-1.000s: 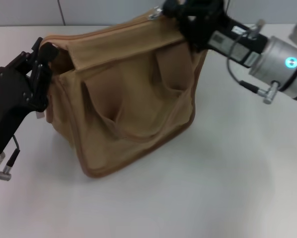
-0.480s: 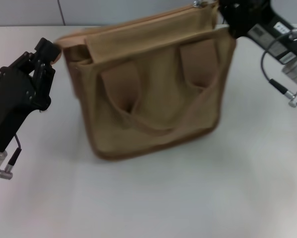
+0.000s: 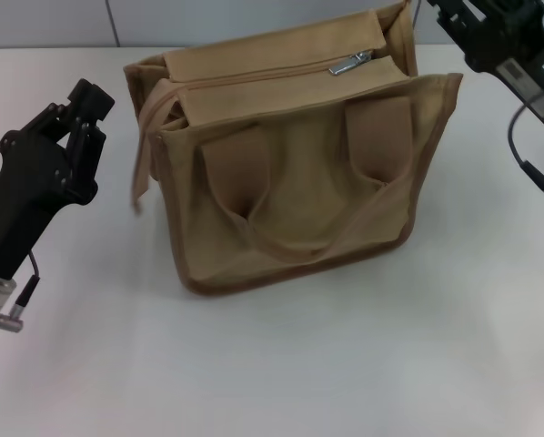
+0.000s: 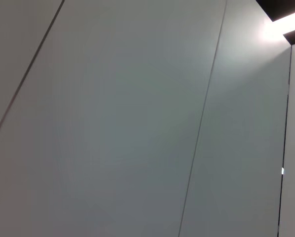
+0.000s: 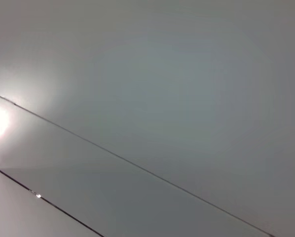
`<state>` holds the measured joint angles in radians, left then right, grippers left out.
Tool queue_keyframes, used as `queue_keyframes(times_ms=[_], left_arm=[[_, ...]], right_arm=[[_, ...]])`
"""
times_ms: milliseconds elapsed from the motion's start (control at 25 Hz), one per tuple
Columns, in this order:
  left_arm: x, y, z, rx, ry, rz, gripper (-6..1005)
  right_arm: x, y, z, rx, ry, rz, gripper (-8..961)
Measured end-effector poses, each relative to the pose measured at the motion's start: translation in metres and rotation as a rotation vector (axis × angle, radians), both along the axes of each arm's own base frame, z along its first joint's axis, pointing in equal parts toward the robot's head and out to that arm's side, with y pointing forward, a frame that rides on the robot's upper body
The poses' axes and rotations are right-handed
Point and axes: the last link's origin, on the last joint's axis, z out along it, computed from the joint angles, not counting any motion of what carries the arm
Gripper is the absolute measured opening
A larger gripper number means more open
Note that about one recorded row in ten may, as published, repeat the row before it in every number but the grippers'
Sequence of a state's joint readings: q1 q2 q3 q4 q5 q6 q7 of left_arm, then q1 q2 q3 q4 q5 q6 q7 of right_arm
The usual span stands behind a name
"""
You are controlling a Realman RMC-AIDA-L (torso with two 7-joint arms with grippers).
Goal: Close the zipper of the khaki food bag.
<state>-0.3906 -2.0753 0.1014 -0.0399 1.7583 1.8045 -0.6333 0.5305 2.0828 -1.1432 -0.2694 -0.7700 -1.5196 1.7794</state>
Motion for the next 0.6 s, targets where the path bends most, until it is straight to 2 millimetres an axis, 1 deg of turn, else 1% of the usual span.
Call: queue_keyframes(times_ms=[120,160,200,240,280,360,400,480,600], left_arm=[[-0.004,0.001,0.004,-0.001,0.027,-0.003,123],[-0.006,0.001,0.006,-0.003,0.032,0.000,131],[-0.009,0.001,0.008,-0.009,0.038,0.006,138],[-0.010,0.001,0.010,-0.014,0.039,0.008,146],[-0.013,0.001,0.012,-0.025,0.040,0.013,154],[-0.017,0.000,0.015,-0.042,0.044,0.022,169],[-0.019,-0.001,0.017,-0.046,0.046,0.027,210],[-0.023,-0.004,0.018,-0.055,0.060,0.029,291],[-0.025,-0.010,0.018,-0.090,0.110,-0.002,413]], right_arm=[[0.005,-0.009,0.001,0.025,-0.009,0.013,410],[0.010,-0.015,0.001,0.039,-0.017,0.011,470],[0.010,-0.015,0.001,0.039,-0.017,0.011,478],[0.016,-0.022,0.002,0.095,-0.054,0.018,486],[0.016,-0.022,0.002,0.095,-0.054,0.018,494],[0.016,-0.029,0.002,0.204,-0.129,0.069,511],[0.014,-0.033,0.002,0.271,-0.180,0.110,519],[0.013,-0.037,-0.003,0.328,-0.275,0.170,584],[0.014,-0.040,-0.015,0.326,-0.409,0.247,681]])
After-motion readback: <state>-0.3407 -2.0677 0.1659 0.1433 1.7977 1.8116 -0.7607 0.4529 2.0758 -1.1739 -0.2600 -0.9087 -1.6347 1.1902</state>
